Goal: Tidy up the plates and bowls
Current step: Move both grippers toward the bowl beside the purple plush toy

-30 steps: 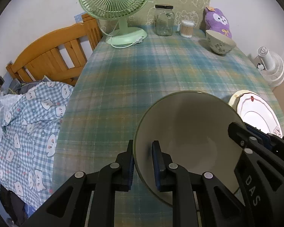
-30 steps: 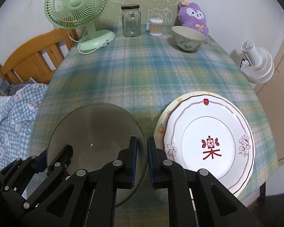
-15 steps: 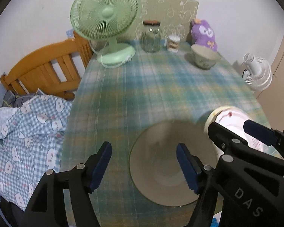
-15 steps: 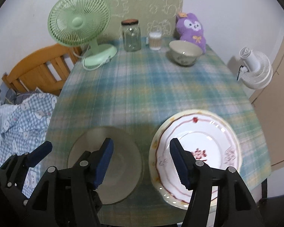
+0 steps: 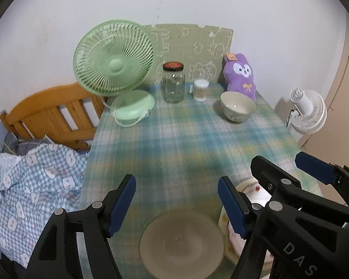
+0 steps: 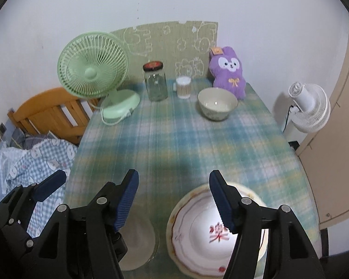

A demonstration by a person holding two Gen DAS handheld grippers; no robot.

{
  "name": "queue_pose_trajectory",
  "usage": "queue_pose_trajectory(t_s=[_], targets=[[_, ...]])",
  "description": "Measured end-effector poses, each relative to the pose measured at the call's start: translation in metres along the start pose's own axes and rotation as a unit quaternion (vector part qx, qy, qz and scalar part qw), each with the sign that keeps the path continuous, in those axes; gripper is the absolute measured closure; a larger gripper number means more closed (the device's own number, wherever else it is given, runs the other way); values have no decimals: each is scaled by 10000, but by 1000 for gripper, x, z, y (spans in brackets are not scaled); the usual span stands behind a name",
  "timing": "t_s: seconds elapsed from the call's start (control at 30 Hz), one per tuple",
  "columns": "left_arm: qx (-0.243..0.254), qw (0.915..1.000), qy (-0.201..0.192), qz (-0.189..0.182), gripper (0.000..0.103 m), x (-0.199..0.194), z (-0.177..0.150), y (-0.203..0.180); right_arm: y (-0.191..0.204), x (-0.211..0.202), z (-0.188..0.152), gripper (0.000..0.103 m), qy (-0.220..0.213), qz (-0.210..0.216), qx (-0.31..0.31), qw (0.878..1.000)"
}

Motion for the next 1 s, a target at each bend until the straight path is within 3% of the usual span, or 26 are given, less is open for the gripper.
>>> queue_pose_trajectory(t_s=[0.43,0.63,1.0], targets=[[-285,9992,-162,210,28,41,69,-63,-73,35,78,36,-144,13,-255,9996],[-290,9981,-146,529,28,75,105,-92,-106,72,111,36,-131,187,-236,9995],[-332,9973,69,659,31,164,141,-127,-148,161,151,36,73,257,-239,9994]])
Point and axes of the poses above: each gripper's, at about its wrist camera, not at the fingertips, and x roughly the way its jaws point, y to its left, z to its top, the point moved 5 cm from there along x, roughly the way its jaws point, and after that the axes turned 3 degrees about -x, right-handed, at the moved point
